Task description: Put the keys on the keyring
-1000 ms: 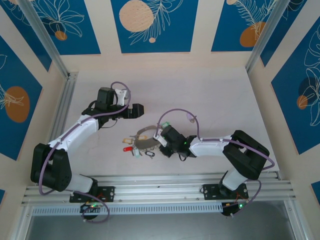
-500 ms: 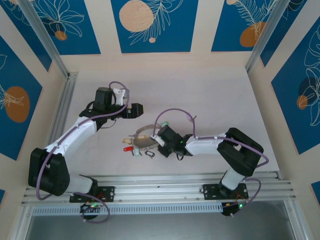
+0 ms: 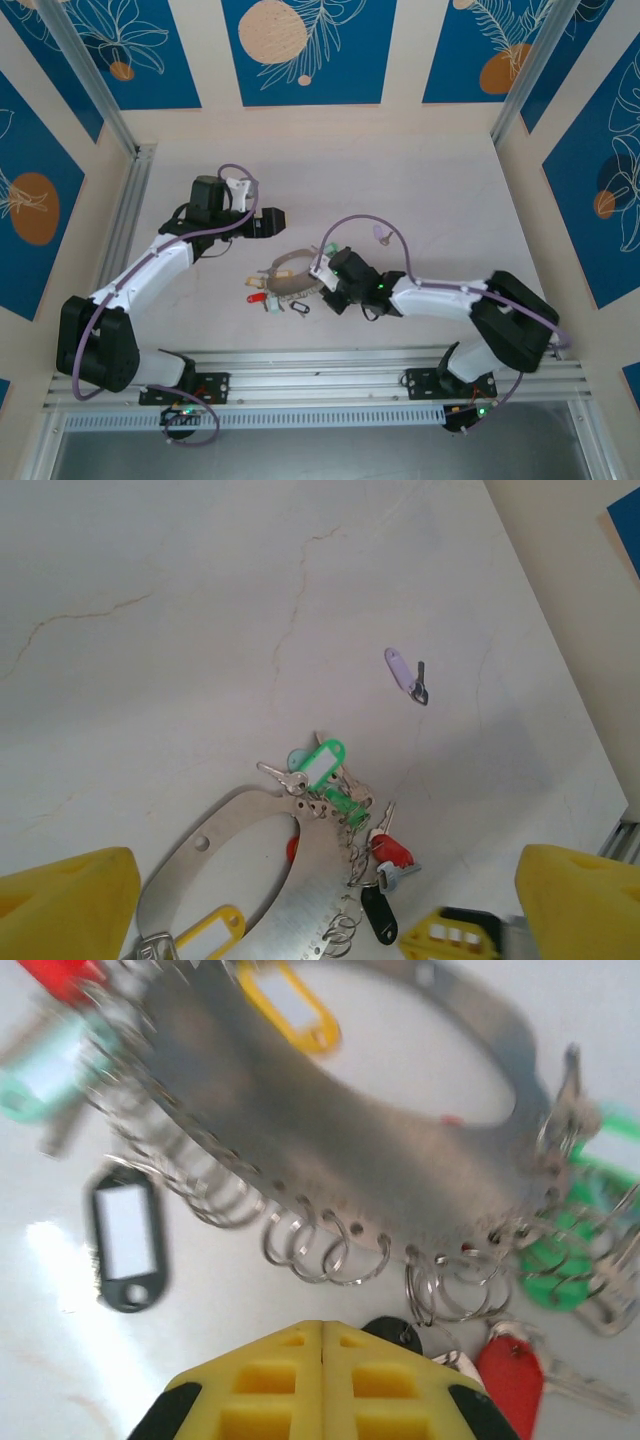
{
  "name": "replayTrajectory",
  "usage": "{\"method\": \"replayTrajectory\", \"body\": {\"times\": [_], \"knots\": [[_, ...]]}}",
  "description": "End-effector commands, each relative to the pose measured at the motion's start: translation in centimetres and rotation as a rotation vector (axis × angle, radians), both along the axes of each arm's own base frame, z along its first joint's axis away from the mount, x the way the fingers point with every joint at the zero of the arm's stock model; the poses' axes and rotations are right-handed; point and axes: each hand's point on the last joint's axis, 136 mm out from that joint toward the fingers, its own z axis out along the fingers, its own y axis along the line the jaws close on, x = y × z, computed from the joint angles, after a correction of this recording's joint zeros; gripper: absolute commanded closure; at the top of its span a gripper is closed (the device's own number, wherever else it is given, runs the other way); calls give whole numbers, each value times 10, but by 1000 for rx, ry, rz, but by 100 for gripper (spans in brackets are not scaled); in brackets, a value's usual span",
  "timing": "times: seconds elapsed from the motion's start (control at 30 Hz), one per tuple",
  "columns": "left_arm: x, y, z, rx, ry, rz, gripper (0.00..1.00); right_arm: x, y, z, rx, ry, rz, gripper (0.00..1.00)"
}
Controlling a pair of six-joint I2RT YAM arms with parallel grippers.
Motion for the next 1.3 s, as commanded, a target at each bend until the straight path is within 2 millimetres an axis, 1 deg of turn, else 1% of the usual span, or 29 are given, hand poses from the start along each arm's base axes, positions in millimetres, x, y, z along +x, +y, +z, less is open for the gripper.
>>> {"method": "replayTrajectory", "body": {"times": [0.0, 0.03, 0.1, 0.13, 0.17, 0.27, 0.3, 0.33, 0.4, 0.47, 0.53, 0.63, 0.7, 0.8, 0.9, 1.03, 1.27], "knots": [[-5, 9, 0, 29, -4, 23, 6, -17, 12, 37, 156, -4, 145, 100], [-5, 11, -1, 33, -1, 25, 6, -21, 10, 42, 177, 11, 165, 100], [-7, 11, -1, 32, 1, 26, 6, -24, 5, 42, 178, 27, 171, 100], [-7, 11, -1, 29, 2, 28, 6, -24, 2, 39, 174, 42, 163, 88], [-8, 11, -1, 26, 0, 29, 6, -24, -1, 35, 167, 57, 145, 81], [-9, 9, 0, 14, 5, 20, 4, -24, -4, 21, 165, 104, 89, 72], [-10, 8, -1, 13, 12, 14, 4, -21, -6, 15, 161, 121, 55, 68], [-12, 7, -2, 15, 20, 2, 4, -17, -8, 10, 164, 147, 16, 67], [-16, 6, -7, 43, 40, -16, 4, -10, -10, 4, 200, 217, -39, 60], [-21, 6, -12, 74, 61, -31, 4, -8, -10, 0, 239, 267, -55, 58], [-23, 5, -14, 80, 73, -39, 5, -9, -7, 0, 259, 294, -34, 60], [-24, 5, -15, 73, 70, -34, 9, -13, 2, 4, 289, 315, 22, 62], [-23, 4, -16, 60, 74, -32, 10, -15, 5, 4, 297, 340, 35, 66], [-21, 1, -19, 44, 80, -34, 11, -16, 8, -4, 303, 376, 30, 74], [-20, 1, -20, 50, 81, -38, 11, -7, 7, -7, 323, 413, -4, 79], [-20, 2, -20, 58, 71, -38, 11, 9, 10, -2, 394, 465, -34, 81], [-22, 5, -20, 74, 61, -32, 11, 12, 21, -5, 396, 496, -10, 85]]}}
